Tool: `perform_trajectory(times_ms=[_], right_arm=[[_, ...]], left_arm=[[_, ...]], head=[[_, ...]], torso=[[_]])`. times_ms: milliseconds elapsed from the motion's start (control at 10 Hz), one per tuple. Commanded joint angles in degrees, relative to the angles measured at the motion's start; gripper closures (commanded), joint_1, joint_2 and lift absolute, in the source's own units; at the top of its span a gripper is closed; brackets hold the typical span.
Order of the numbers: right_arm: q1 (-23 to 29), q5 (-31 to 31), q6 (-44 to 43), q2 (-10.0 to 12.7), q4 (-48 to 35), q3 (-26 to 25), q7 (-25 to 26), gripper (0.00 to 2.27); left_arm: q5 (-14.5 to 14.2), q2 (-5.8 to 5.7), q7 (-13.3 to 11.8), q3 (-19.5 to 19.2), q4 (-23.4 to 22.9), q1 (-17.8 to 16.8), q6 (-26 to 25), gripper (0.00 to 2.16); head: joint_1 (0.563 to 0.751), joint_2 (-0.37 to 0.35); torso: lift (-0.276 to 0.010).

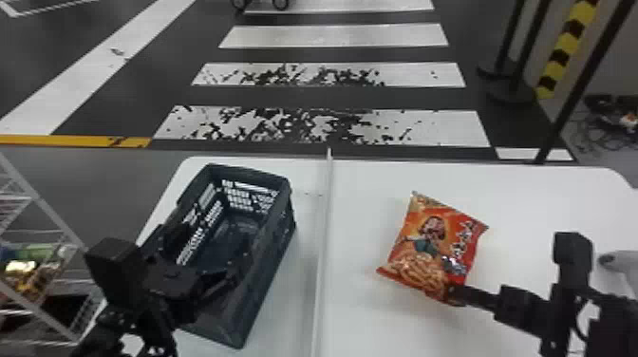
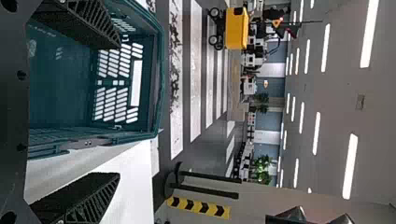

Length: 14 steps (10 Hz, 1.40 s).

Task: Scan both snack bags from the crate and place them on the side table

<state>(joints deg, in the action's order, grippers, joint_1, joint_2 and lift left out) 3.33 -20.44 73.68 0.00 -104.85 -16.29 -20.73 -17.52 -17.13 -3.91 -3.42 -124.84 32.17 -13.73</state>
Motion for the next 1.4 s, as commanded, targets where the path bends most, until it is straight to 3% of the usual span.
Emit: perform_trajectory(times_ms=[0, 200, 300, 700, 900, 1100, 1300], right_arm=[[0.2, 3.4, 0.8, 0.1, -4.3, -0.1, 0.1, 2.25], [0.0, 11.5, 3.1, 0.1, -10.4, 1.2, 0.0, 2.25], [0.4, 19.3, 2.7, 0.1, -12.6, 4.3, -0.1, 2.25], [5.6, 59.0, -13.4, 0.1, -18.5, 20.7, -2.4, 2.25], [8.3, 77.6, -25.0, 0.1, -16.9, 25.9, -2.5, 2.25], [10.8, 89.6, -37.5, 0.1, -10.6, 26.8, -0.2, 2.25], [12.3, 99.5, -42.1, 0.1, -4.2, 26.8, 3.0, 2.25]], left_arm=[[-0.1, -0.01, 0.2, 0.0, 0.1, 0.0, 0.2, 0.02], [-0.5, -0.10, 0.2, -0.3, 0.6, 0.1, 1.3, 0.02], [-0.8, -0.10, 0.2, -0.4, 0.6, 0.3, 2.0, 0.02], [-1.2, -0.10, 0.0, -0.5, 1.4, 0.3, 2.9, 0.02], [-1.3, -0.10, 0.0, -0.5, 1.9, 0.4, 3.4, 0.02], [-1.9, -0.10, -0.3, -0.5, 2.4, 0.5, 4.5, 0.02], [-2.0, -0.10, -0.3, -0.5, 2.5, 0.6, 4.5, 0.02]], head=[[0.695, 0.082], [0.695, 0.050], [0.695, 0.033], [0.695, -0.020], [0.695, -0.028], [0.695, -0.019], [0.695, -0.007]], torso=[[-0.098], [-0.098], [-0.098], [-0.098], [-0.098], [-0.098], [-0.098]])
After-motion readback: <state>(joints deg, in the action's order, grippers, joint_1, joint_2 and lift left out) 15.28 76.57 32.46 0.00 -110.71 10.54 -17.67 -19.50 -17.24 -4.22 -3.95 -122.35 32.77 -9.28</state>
